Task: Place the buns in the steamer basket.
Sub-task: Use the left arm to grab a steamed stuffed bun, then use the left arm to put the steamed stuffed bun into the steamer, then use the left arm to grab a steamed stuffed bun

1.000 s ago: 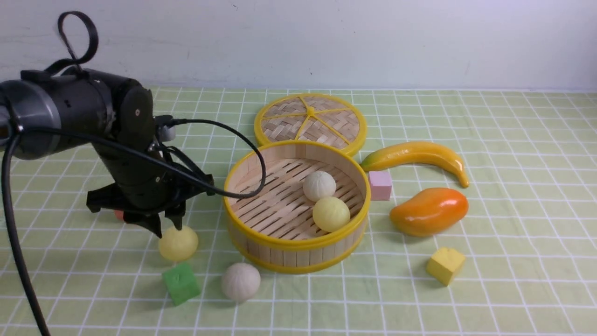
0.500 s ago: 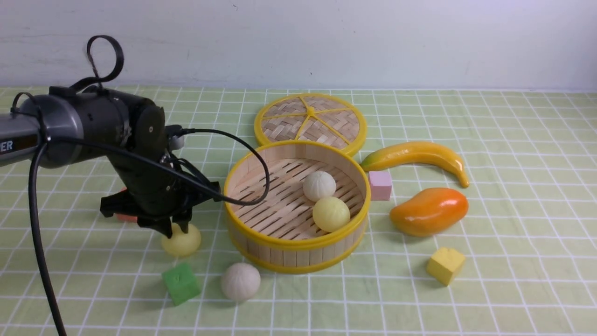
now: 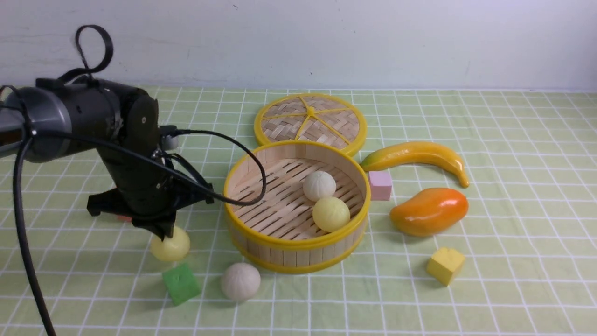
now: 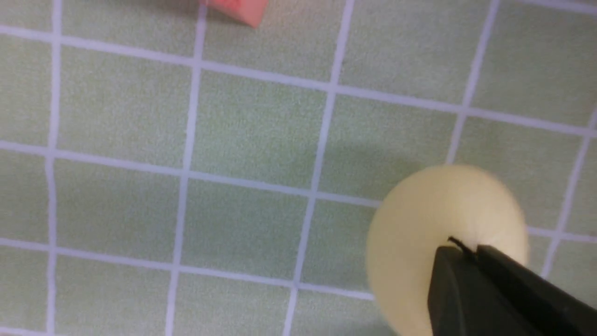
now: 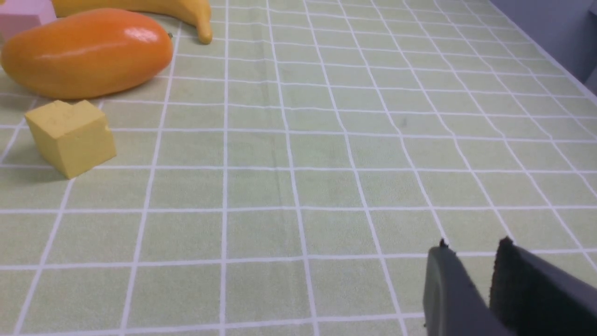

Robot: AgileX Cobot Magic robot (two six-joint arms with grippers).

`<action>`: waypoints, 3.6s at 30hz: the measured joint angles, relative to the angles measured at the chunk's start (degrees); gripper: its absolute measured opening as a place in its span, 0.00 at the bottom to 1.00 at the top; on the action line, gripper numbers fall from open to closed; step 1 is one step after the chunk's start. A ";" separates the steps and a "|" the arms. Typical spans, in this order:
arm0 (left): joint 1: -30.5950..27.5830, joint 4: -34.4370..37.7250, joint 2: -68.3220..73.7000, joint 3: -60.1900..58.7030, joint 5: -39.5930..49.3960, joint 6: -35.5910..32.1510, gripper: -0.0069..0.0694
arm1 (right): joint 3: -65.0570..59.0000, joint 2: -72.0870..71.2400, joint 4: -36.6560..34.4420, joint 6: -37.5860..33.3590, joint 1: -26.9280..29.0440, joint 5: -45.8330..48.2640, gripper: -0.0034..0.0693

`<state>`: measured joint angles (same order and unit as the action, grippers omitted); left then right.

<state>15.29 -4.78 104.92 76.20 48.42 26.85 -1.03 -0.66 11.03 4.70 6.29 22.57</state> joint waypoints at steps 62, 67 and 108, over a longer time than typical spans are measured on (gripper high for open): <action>0.00 23.33 -4.38 19.74 21.39 -22.15 0.83 | 0.00 0.00 0.00 0.05 0.00 -0.02 0.36; 0.00 24.52 -9.85 10.56 21.95 -24.75 0.76 | 0.00 0.00 0.00 0.05 0.00 -0.02 0.37; 14.15 5.11 4.45 2.27 6.35 -13.46 0.13 | 0.00 0.00 0.00 0.05 0.00 -0.07 0.38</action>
<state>29.44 0.33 109.37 78.47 54.77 13.40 -1.03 -0.66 11.03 4.75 6.29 22.50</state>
